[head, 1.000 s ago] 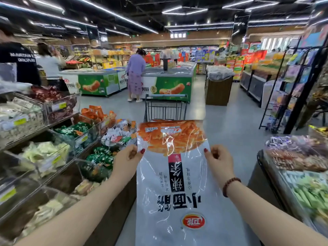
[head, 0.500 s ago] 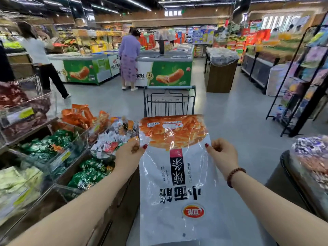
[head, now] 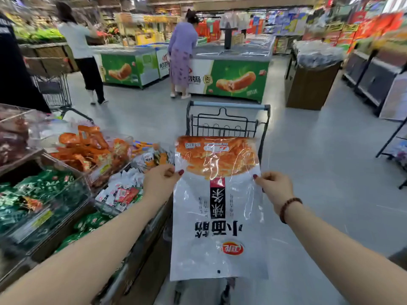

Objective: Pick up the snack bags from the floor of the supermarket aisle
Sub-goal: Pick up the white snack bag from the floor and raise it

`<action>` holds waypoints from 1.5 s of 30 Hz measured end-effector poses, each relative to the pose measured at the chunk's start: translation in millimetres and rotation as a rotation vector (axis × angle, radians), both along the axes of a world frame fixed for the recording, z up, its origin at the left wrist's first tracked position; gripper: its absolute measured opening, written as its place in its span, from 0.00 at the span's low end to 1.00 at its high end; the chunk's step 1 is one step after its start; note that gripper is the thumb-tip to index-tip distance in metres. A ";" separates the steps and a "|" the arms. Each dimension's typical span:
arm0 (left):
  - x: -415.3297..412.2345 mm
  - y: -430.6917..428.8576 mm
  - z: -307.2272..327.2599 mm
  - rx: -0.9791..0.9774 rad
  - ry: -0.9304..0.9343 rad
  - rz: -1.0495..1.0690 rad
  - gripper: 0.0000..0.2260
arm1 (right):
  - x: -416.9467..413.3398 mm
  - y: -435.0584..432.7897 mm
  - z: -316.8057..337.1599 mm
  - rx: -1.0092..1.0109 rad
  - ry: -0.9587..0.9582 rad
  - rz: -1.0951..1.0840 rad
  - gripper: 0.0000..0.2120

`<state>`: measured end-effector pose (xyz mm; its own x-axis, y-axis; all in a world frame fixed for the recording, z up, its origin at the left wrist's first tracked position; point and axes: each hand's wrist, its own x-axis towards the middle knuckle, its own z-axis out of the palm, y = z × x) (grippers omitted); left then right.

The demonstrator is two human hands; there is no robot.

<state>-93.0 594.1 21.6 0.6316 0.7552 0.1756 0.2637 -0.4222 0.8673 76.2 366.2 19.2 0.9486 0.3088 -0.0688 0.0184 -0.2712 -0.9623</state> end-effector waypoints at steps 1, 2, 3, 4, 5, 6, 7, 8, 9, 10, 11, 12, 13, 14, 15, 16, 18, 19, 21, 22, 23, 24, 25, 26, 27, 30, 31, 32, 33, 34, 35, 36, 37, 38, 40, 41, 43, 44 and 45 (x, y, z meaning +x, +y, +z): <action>9.2 5.8 -1.6 -0.001 0.003 0.011 0.15 | 10.6 8.1 -1.2 0.014 0.034 0.007 0.12; 17.4 11.4 -3.1 0.001 0.020 0.024 0.16 | 19.2 15.6 -2.8 0.028 0.066 0.014 0.12; 24.5 16.6 -3.8 0.001 0.036 0.037 0.16 | 26.8 22.7 -5.0 0.044 0.095 0.016 0.12; 31.3 23.1 -4.5 -0.006 0.039 0.049 0.16 | 33.6 29.6 -6.6 0.059 0.118 0.020 0.13; 38.1 29.4 -5.2 -0.028 0.031 0.061 0.15 | 40.1 36.2 -8.1 0.067 0.131 0.029 0.14; 44.5 35.9 -6.2 -0.052 0.021 0.073 0.13 | 46.3 42.8 -9.4 0.066 0.136 0.040 0.14; 50.6 42.4 -7.7 -0.074 0.010 0.083 0.13 | 51.5 49.3 -10.6 0.067 0.139 0.048 0.14; 55.6 48.6 -10.2 -0.097 -0.001 0.093 0.12 | 56.0 55.5 -12.3 0.073 0.145 0.055 0.15; 60.1 53.4 -11.8 -0.118 -0.013 0.102 0.11 | 60.1 62.0 -14.2 0.087 0.149 0.057 0.15; 64.2 57.4 -13.5 -0.138 -0.029 0.108 0.08 | 63.8 67.9 -16.6 0.099 0.146 0.055 0.16; 68.3 61.2 -15.6 -0.161 -0.060 0.115 0.05 | 66.9 73.6 -19.7 0.107 0.137 0.051 0.16; 72.1 66.2 -19.2 -0.194 -0.100 0.125 0.02 | 69.6 78.4 -22.8 0.113 0.129 0.049 0.15; 75.9 71.0 -22.4 -0.241 -0.141 0.139 0.02 | 72.4 83.1 -26.6 0.119 0.130 0.046 0.14; 79.8 76.4 -26.7 -0.300 -0.171 0.152 0.03 | 75.5 87.0 -30.7 0.122 0.137 0.043 0.12; 83.3 81.6 -32.1 -0.357 -0.187 0.159 0.04 | 79.0 90.9 -35.5 0.125 0.149 0.036 0.10; 86.4 85.9 -38.2 -0.404 -0.194 0.160 0.05 | 83.2 94.6 -41.4 0.116 0.164 0.027 0.10; 91.7 91.2 -53.2 -0.441 -0.179 0.159 0.05 | 89.2 102.0 -53.9 0.083 0.197 0.006 0.10; 93.9 93.6 -62.0 -0.452 -0.166 0.159 0.05 | 91.4 105.7 -60.9 0.072 0.217 0.002 0.12; 97.6 99.7 -77.7 -0.480 -0.145 0.165 0.07 | 93.8 112.8 -73.5 0.056 0.251 0.008 0.20; 99.6 104.7 -85.4 -0.496 -0.139 0.163 0.08 | 94.2 116.1 -78.3 0.044 0.256 0.005 0.19; 101.8 109.9 -92.7 -0.505 -0.129 0.151 0.08 | 95.0 119.7 -83.6 0.034 0.254 -0.009 0.14; 104.0 114.6 -99.0 -0.510 -0.117 0.136 0.08 | 95.0 122.4 -87.2 0.019 0.250 -0.024 0.09; 106.0 119.0 -105.0 -0.513 -0.100 0.120 0.08 | 95.4 125.4 -91.3 0.009 0.245 -0.038 0.06; 107.6 122.2 -109.9 -0.528 -0.085 0.107 0.06 | 95.8 128.0 -94.8 -0.007 0.237 -0.048 0.05; 108.9 125.1 -115.7 -0.549 -0.075 0.102 0.05 | 96.7 129.9 -100.2 -0.022 0.232 -0.057 0.05; 110.0 130.6 -134.1 -0.549 0.009 0.073 0.02 | 96.9 131.3 -116.9 -0.083 0.239 -0.073 0.05; 109.1 131.9 -141.6 -0.541 0.054 0.050 0.01 | 95.7 131.6 -124.9 -0.100 0.246 -0.079 0.05; 107.4 134.0 -150.3 -0.541 0.102 0.035 0.01 | 92.8 132.2 -132.2 -0.117 0.257 -0.085 0.05; 105.5 136.1 -159.7 -0.550 0.145 0.028 0.02 | 89.6 133.0 -141.7 -0.126 0.275 -0.091 0.06; 102.8 138.0 -169.2 -0.560 0.192 0.029 0.02 | 85.3 133.8 -150.7 -0.138 0.300 -0.098 0.06; 99.6 139.4 -178.5 -0.568 0.233 0.032 0.02 | 81.1 134.5 -160.9 -0.142 0.331 -0.108 0.06; 95.9 139.2 -185.4 -0.575 0.269 0.041 0.02 | 76.3 135.2 -170.3 -0.155 0.359 -0.115 0.04; 92.3 138.9 -192.1 -0.580 0.298 0.054 0.03 | 72.4 135.4 -180.0 -0.172 0.376 -0.118 0.03; 89.2 138.5 -197.0 -0.583 0.325 0.066 0.03 | 68.9 135.5 -187.1 -0.192 0.385 -0.114 0.03; 85.4 139.5 -207.6 -0.577 0.373 0.062 0.03 | 65.3 134.8 -200.5 -0.222 0.395 -0.120 0.05; 85.2 141.2 -211.5 -0.558 0.402 0.044 0.03 | 65.0 134.2 -206.2 -0.237 0.390 -0.130 0.06; 88.8 143.9 -216.4 -0.485 0.466 0.002 0.04 | 65.8 134.6 -211.2 -0.259 0.373 -0.146 0.08; 91.0 143.9 -217.7 -0.430 0.495 -0.014 0.05 | 65.9 135.8 -213.6 -0.277 0.366 -0.152 0.09; 93.0 141.5 -215.5 -0.365 0.514 -0.025 0.05 | 65.9 136.1 -215.6 -0.305 0.348 -0.157 0.10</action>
<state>0.1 735.6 -193.8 0.5850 0.6929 -0.4216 0.6792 -0.1344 0.7215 142.1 502.3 -196.3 0.8866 0.0803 -0.4554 -0.3541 -0.5155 -0.7803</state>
